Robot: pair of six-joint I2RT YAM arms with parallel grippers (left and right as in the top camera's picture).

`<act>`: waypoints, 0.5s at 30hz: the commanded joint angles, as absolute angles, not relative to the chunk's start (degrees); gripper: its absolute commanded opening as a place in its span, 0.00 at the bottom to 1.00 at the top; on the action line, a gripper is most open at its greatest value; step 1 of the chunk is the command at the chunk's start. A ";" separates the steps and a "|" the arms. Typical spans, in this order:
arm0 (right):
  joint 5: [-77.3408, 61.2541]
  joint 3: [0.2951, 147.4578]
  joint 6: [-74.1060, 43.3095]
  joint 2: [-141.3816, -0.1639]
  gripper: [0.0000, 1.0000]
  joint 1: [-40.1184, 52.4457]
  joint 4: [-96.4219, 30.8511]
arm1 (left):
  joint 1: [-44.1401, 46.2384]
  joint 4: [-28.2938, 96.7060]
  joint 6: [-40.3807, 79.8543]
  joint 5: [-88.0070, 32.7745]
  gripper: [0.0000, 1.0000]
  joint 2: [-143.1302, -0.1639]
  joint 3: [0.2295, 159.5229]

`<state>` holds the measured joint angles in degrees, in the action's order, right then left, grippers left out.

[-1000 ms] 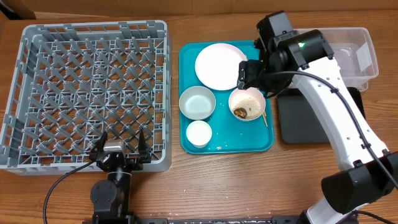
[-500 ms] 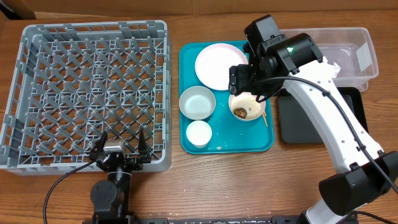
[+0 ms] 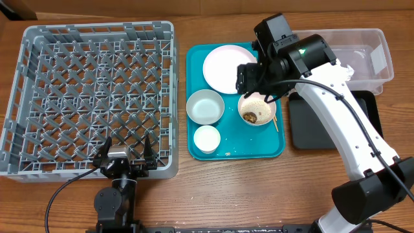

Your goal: Sort waste into correct bins and load items into the dishwasher

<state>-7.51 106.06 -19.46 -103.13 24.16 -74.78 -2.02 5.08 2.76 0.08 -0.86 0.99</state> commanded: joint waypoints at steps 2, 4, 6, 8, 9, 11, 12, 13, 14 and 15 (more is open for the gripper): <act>-7.51 105.91 -19.70 -102.87 0.78 24.38 -72.34 | -2.24 4.86 1.87 0.25 1.00 -0.25 0.51; -7.53 105.21 -19.73 -102.94 0.76 24.38 -70.63 | -2.24 4.86 1.89 0.25 1.00 -0.25 0.51; -7.49 103.72 -19.77 -102.94 0.73 24.38 -68.71 | -2.24 4.86 1.89 0.25 1.00 -0.25 0.51; -6.63 101.75 -21.43 -102.94 0.72 24.38 -66.85 | -2.24 4.86 1.89 0.25 1.00 -0.25 0.51; -5.93 100.68 -22.68 -102.98 0.70 24.38 -66.02 | -2.24 4.86 1.87 0.25 1.00 -0.25 0.51; -4.34 97.97 -25.36 -102.98 0.66 24.38 -63.96 | -2.24 4.86 1.89 0.25 1.00 -0.25 0.54; -3.53 96.88 -26.76 -103.00 0.64 24.38 -63.20 | -2.24 4.86 1.89 0.25 1.00 -0.25 0.54; -2.63 95.70 -28.18 -103.00 0.62 24.38 -62.33 | -2.24 4.86 1.89 0.25 1.00 -0.25 0.51; -1.83 94.39 -29.65 -103.00 0.60 24.38 -61.30 | -2.24 4.86 1.87 0.25 1.00 -0.25 0.54; -1.08 93.43 -30.92 -103.00 0.59 24.38 -60.55 | -2.24 4.86 1.87 0.25 1.00 -0.25 0.54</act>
<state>-4.56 95.66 -25.52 -103.13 24.16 -61.93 -2.02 5.08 2.76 0.08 -0.86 0.99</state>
